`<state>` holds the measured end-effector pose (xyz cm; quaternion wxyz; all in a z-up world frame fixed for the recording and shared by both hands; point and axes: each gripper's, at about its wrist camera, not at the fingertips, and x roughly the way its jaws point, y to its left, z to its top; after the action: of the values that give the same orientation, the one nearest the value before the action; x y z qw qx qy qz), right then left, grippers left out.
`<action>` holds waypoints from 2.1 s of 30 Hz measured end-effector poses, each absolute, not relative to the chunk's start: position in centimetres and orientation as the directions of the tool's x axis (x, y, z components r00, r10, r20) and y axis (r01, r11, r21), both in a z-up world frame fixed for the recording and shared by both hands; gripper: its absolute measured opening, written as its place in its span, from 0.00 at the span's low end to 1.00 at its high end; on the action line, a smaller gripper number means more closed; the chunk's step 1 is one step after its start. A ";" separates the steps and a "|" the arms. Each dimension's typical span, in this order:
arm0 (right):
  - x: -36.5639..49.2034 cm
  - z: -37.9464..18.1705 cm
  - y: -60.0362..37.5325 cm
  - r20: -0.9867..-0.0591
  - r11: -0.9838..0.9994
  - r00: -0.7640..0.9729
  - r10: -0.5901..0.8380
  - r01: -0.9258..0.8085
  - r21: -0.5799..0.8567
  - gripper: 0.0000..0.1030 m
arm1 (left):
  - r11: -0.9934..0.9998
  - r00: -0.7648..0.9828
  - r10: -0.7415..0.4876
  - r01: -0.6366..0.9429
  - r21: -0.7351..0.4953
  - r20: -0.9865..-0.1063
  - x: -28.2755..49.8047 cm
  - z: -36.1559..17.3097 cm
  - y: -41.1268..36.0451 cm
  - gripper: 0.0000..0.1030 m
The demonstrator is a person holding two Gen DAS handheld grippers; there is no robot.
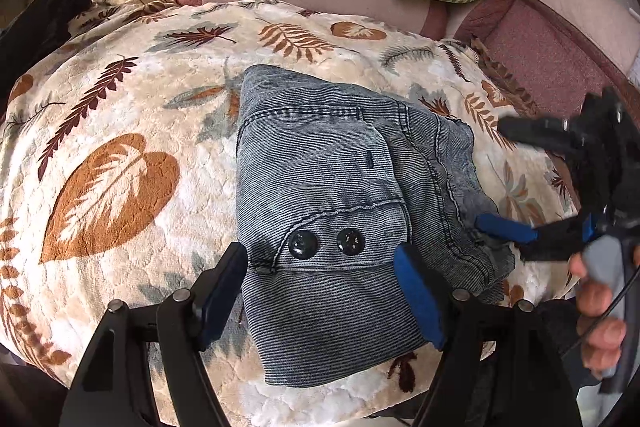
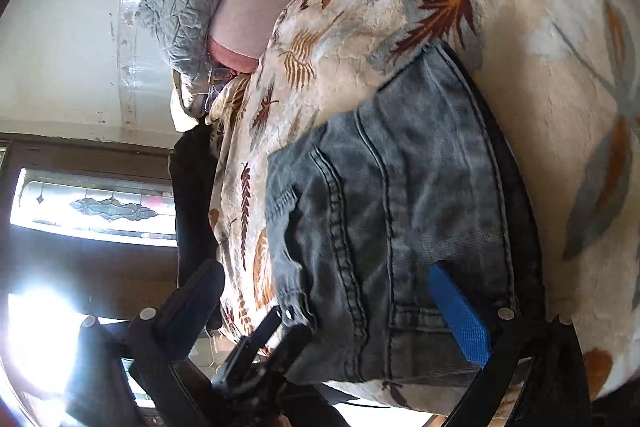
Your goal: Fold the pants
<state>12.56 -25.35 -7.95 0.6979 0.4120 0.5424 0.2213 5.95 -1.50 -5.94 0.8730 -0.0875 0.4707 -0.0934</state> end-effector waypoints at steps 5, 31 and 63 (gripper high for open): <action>12.2 -8.6 -25.3 -0.589 0.577 0.301 0.750 0.139 0.805 1.00 | 0.960 0.595 -0.249 0.047 -0.277 -0.764 5.3 -4.3 -0.5 0.74; 30.4 -8.0 2.4 -1.000 0.826 -0.029 0.001 -0.564 0.017 0.12 | 0.972 0.577 -0.234 0.116 -0.205 -0.783 5.3 -8.3 -2.7 0.77; 18.9 -4.6 -18.1 -0.886 0.919 0.258 0.386 -0.189 0.346 0.53 | 0.971 0.598 -0.234 0.109 -0.211 -0.767 4.1 -5.7 -2.0 0.86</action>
<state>18.85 -18.12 -4.57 0.7884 0.0851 0.5813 0.1823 4.14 -1.96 -5.73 0.8909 -0.0714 0.4381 -0.0962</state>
